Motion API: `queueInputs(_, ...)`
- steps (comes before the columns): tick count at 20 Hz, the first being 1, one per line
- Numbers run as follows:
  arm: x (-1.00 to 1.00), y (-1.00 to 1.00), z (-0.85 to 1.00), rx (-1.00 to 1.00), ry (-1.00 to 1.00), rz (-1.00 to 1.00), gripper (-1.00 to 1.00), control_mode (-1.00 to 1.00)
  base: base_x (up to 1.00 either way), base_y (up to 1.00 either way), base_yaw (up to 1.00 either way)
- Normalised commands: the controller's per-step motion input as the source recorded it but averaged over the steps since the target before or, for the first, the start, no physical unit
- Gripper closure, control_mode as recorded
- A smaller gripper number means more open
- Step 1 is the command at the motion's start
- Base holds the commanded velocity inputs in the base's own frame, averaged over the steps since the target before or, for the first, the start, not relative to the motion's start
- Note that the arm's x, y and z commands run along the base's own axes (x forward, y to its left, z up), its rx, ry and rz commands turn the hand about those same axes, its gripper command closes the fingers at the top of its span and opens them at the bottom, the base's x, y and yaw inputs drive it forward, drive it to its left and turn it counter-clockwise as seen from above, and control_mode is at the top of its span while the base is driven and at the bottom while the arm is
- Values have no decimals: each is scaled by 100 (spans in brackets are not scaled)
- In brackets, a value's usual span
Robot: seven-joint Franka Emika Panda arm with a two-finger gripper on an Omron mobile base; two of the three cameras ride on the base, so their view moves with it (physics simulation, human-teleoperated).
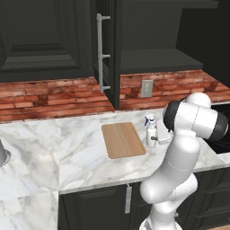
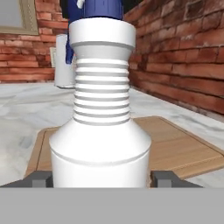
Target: Grab the spray bottle from the cabinet, then place it next to the cutting board for sanitizing. Then grab the dish brush from the countertop next to the sink and place it next to the cutting board.
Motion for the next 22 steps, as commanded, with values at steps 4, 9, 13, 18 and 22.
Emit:
queueInputs(4,-3,-15,-22,0,0,0,-100,-100,0,0,0)
queueInputs(9,0,-19,-18,0,0,0,-100,-100,0,0,0)
queueInputs(13,-2,-7,-1,0,0,0,-100,-100,0,0,0)
queueInputs(18,-5,-6,0,0,0,0,-100,-100,0,0,0)
queueInputs(22,-3,-8,0,0,0,0,-100,-100,0,0,0)
